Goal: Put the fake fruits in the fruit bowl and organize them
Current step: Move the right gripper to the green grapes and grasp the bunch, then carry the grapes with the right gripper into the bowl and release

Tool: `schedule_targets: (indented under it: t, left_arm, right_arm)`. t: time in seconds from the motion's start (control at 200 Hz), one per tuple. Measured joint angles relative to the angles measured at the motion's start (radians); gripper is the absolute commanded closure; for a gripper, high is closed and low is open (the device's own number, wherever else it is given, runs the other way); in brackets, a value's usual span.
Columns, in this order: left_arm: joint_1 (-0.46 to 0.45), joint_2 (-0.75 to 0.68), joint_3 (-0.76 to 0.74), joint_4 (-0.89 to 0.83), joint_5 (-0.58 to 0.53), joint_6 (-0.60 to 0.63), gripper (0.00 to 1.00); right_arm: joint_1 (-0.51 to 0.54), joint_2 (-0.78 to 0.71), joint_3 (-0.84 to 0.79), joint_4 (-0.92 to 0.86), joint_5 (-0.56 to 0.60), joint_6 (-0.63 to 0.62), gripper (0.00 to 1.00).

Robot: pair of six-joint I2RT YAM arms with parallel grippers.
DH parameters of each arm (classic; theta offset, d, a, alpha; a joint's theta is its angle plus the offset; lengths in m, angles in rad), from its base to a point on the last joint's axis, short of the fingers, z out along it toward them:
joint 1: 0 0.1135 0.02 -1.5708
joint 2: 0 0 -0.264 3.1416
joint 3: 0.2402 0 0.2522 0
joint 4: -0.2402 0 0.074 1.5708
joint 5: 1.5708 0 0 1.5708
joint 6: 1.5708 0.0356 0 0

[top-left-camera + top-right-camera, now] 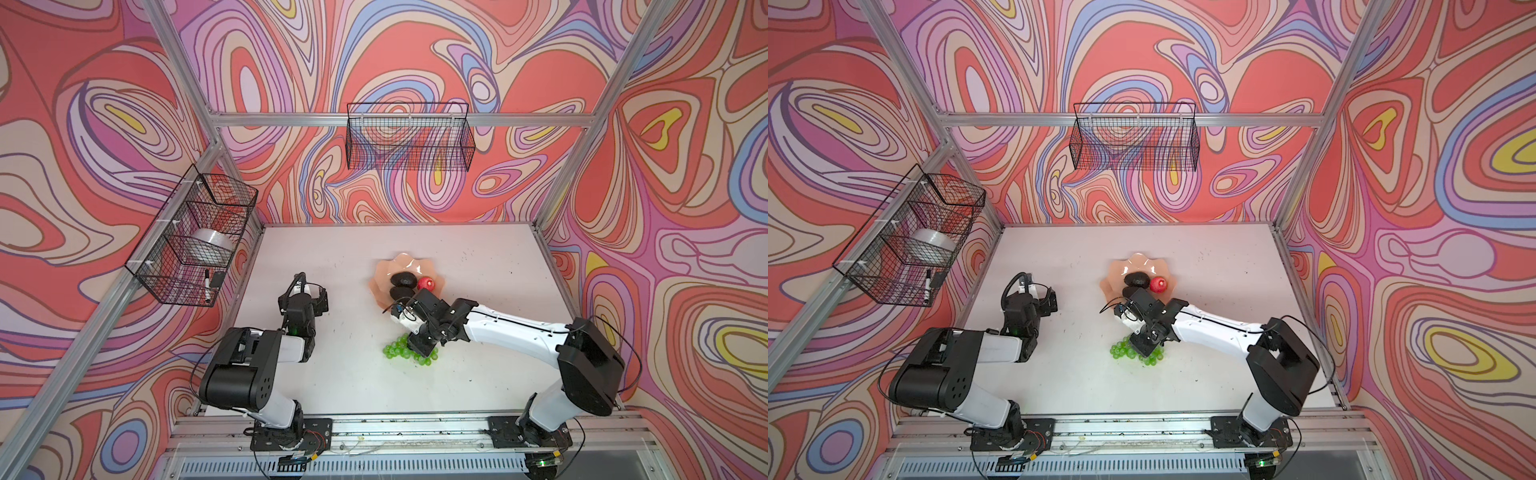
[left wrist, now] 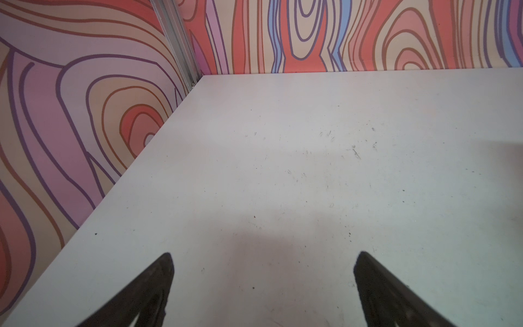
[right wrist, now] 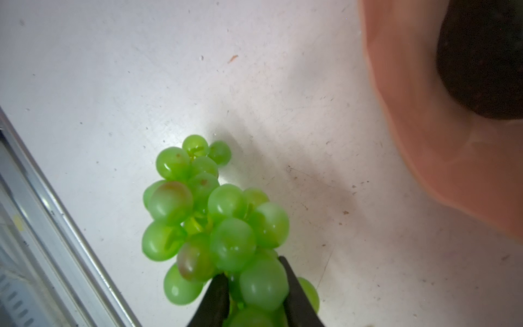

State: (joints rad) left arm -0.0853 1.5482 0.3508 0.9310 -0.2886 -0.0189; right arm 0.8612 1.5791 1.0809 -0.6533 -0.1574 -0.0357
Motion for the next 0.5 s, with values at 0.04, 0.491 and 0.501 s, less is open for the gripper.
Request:
schedule_targets:
  t: [0.04,0.491,0.501]
  left_arm:
    - [0.000,0.000,0.000,0.000,0.000,0.000,0.00]
    - [0.000,0.000,0.000,0.000,0.000,0.000,0.00]
    - [0.000,0.000,0.000,0.000,0.000,0.000,0.00]
  right_arm:
    - [0.000,-0.016,0.011,-0.009,-0.003,0.008,0.76]
    - [-0.056,-0.075,0.325,-0.142,-0.023,0.094,0.75]
    - [-0.063,-0.075,0.333,-0.144,-0.023,0.094,0.75]
